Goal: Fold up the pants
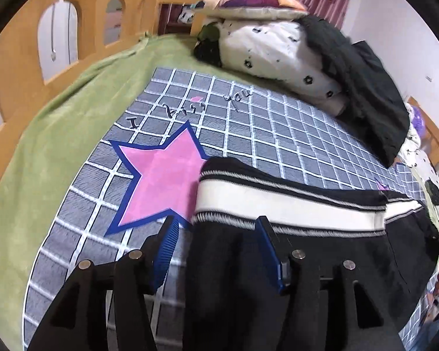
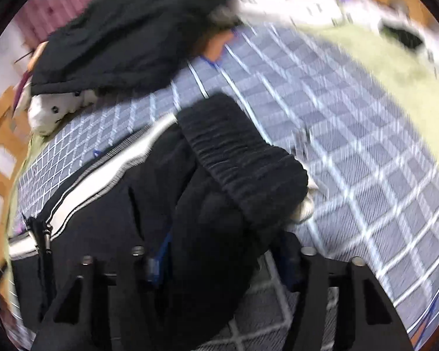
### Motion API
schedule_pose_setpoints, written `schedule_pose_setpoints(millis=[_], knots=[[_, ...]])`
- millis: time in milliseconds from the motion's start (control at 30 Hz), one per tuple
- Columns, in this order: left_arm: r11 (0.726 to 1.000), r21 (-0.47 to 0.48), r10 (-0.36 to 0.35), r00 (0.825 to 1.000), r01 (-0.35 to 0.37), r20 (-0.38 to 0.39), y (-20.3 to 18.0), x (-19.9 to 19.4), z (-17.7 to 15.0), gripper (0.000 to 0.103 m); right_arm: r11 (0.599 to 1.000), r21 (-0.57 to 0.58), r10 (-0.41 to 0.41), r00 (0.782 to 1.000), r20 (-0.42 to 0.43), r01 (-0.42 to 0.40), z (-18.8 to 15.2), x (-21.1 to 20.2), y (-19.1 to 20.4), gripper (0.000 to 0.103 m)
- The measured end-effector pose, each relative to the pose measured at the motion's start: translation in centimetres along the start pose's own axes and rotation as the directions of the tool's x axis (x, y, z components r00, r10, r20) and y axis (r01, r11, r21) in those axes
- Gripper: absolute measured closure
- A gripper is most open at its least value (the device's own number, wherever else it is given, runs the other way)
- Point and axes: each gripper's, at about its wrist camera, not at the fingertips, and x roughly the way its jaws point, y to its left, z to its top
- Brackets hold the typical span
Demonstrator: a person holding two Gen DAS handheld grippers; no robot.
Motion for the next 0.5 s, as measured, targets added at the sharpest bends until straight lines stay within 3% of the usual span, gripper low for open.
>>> schedule_pose_setpoints(millis=[133, 200, 300, 400, 500], knots=[[1.000, -0.030, 0.006, 0.999, -0.007, -0.033, 0.2, 2.2, 1.7, 0.051, 0.983, -0.185, 0.048, 0.985, 0.168, -0.016, 0.7, -3.5, 2.0, 0.054], [1.000, -0.008, 0.012, 0.999, -0.013, -0.032, -0.3, 2.8, 1.9, 0.051, 0.976, -0.216, 0.042, 0.980, 0.196, 0.001, 0.6, -4.1, 2.3, 0.054], [0.998, 0.023, 0.058, 0.997, -0.057, -0.053, -1.0, 3.9, 1.6, 0.051, 0.969, -0.242, -0.023, 0.994, 0.111, 0.050, -0.4, -1.7, 1.7, 0.051], [0.998, 0.021, 0.067, 0.996, -0.066, -0.050, -1.1, 3.7, 1.4, 0.051, 0.977, -0.205, -0.064, 0.996, -0.055, 0.052, -1.7, 1.0, 0.0, 0.042], [0.994, 0.054, 0.100, 0.995, -0.100, 0.000, -1.8, 1.8, 1.5, 0.051, 0.980, -0.191, -0.055, 0.998, -0.042, 0.047, -1.8, -1.1, -0.9, 0.040]])
